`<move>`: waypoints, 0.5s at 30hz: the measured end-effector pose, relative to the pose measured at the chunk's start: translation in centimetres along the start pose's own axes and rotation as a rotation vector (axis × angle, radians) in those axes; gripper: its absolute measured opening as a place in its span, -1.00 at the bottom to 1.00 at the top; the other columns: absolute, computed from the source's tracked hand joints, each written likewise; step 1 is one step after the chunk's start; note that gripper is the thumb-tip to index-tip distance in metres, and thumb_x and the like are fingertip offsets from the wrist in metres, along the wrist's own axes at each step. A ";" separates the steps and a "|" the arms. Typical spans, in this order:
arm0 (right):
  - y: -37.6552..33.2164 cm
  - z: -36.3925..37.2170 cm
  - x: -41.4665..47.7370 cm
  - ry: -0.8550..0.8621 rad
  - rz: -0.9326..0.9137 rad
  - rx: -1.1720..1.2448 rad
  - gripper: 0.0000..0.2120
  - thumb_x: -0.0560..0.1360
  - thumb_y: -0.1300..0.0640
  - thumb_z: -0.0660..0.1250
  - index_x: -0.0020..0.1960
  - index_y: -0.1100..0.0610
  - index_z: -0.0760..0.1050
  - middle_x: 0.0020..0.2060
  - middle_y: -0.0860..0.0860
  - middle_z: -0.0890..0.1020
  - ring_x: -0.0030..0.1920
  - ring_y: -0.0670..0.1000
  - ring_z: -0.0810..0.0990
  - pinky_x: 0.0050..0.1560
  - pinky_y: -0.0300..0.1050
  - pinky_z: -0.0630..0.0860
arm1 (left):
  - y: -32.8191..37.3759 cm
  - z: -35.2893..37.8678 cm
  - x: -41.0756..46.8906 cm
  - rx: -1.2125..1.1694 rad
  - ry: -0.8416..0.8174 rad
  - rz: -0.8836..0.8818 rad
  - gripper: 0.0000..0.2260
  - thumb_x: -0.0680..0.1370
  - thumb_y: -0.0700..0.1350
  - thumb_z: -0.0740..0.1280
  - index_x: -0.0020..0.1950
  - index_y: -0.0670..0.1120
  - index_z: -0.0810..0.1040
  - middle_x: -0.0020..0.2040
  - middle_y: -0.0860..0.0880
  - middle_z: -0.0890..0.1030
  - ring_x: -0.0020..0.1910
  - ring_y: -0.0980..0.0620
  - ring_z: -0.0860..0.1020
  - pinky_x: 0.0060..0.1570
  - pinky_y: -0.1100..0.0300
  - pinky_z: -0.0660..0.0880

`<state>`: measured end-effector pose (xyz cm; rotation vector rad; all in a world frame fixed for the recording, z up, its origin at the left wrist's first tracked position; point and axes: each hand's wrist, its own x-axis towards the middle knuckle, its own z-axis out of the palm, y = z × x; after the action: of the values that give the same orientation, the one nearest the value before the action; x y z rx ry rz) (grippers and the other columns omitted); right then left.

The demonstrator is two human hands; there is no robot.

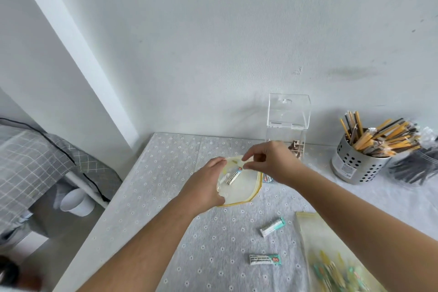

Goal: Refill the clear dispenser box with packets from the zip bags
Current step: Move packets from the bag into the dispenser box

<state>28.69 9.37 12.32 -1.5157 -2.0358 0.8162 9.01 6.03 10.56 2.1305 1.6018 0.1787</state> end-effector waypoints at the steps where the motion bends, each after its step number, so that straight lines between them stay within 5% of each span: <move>1: -0.3 0.9 -0.3 -0.026 -0.010 0.009 -0.86 0.37 0.13 0.50 -0.07 0.09 0.67 -0.46 -0.06 0.52 -0.50 -0.18 0.40 -0.41 -0.39 0.34 | -0.1 0.0 -0.1 0.001 0.005 -0.001 -0.18 0.33 -0.16 0.46 0.51 -0.04 0.14 0.51 0.18 0.10 0.23 0.13 0.45 0.15 0.23 0.44; 4: -0.6 3.8 -1.0 -0.138 -0.013 0.012 -0.79 0.38 0.17 0.50 0.01 0.15 0.65 -0.19 0.05 0.69 -0.19 -0.05 0.65 -0.07 -0.26 0.55 | -0.4 0.0 -0.6 -0.001 0.005 -0.014 -0.17 0.33 -0.16 0.47 0.52 -0.03 0.13 0.51 0.19 0.08 0.17 0.10 0.49 0.11 0.26 0.44; 9: -0.2 8.4 1.3 -0.320 0.007 -0.216 -0.57 0.40 0.11 0.47 0.24 0.17 0.53 0.16 0.06 0.63 0.17 0.02 0.57 0.23 -0.14 0.46 | -0.9 0.3 -0.7 -0.034 -0.028 -0.005 -0.14 0.32 -0.18 0.49 0.52 -0.03 0.12 0.52 0.16 0.09 0.31 0.11 0.39 0.19 0.23 0.42; 15: 1.3 12.8 4.7 -0.504 0.129 -0.349 -0.42 0.41 0.14 0.46 0.39 0.05 0.38 0.27 0.10 0.50 0.29 0.11 0.43 0.23 -0.06 0.37 | -1.4 -0.2 -0.8 -0.077 -0.064 -0.014 -0.19 0.36 -0.32 0.43 0.52 -0.03 0.14 0.52 0.17 0.10 0.22 -0.04 0.48 0.00 0.37 0.34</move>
<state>19.58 11.80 2.34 -1.7784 -2.5744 1.0142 7.45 5.63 10.22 2.0453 1.5485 0.1639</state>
